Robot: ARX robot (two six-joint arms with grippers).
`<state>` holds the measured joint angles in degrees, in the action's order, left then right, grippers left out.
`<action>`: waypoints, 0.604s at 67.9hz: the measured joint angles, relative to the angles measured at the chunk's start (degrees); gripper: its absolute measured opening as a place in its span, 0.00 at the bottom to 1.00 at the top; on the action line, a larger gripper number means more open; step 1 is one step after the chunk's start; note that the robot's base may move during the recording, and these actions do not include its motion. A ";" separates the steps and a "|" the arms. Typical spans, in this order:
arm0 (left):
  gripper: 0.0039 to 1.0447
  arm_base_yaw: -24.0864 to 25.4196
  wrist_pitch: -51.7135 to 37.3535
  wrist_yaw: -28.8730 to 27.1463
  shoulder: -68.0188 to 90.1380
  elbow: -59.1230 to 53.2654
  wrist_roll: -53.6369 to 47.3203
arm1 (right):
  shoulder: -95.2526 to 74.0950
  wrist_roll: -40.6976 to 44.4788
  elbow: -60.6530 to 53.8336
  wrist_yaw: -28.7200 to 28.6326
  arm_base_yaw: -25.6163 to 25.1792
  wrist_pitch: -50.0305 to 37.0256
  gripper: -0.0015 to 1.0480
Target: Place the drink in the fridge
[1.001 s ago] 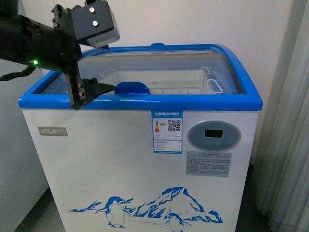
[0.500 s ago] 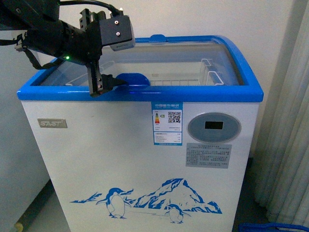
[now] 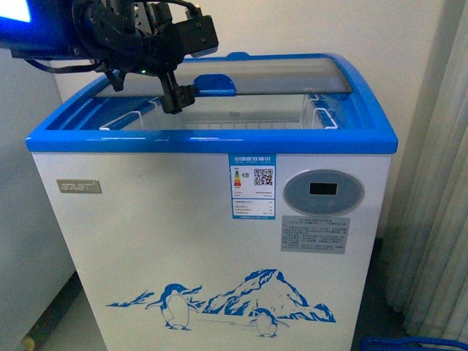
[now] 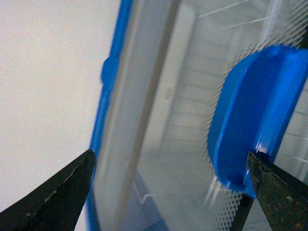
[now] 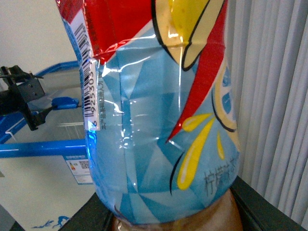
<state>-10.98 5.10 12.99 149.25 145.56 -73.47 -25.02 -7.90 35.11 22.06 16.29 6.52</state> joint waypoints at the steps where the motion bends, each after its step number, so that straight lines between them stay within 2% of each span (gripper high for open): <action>1: 0.92 0.00 -1.03 -1.03 1.68 2.34 2.49 | 0.00 0.00 0.00 0.02 0.00 0.00 0.40; 10: 0.92 -1.01 -7.80 -9.14 8.90 11.34 9.64 | 0.00 0.02 0.00 0.11 0.00 0.00 0.40; 16: 0.92 -1.33 -9.92 -12.17 10.73 13.75 12.87 | 0.02 0.02 0.00 0.00 0.02 0.00 0.40; 20: 0.93 -1.38 -10.82 -14.73 11.19 14.82 19.02 | 0.02 0.00 0.00 0.15 0.02 0.00 0.40; 23: 0.93 -1.57 -15.19 -18.27 8.55 9.64 24.79 | 0.00 0.00 0.00 0.22 0.02 0.00 0.40; 24: 0.93 -1.62 -18.88 -20.33 4.98 2.84 28.98 | 0.00 0.02 0.00 0.15 0.02 0.00 0.40; 26: 0.93 -1.60 -21.09 -25.64 1.31 -2.84 32.85 | 0.00 0.00 0.00 0.02 0.02 0.00 0.40; 27: 0.93 -1.44 -21.49 -26.47 0.04 -4.72 33.53 | 0.00 0.02 0.00 -0.04 0.04 0.00 0.40; 41: 0.93 4.90 -22.49 -27.28 -26.77 -33.70 54.55 | 0.04 -0.02 0.00 0.81 0.00 0.00 0.40</action>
<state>-6.09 -17.39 -14.28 122.48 111.85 -18.92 -24.97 -7.92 35.11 22.87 16.29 6.52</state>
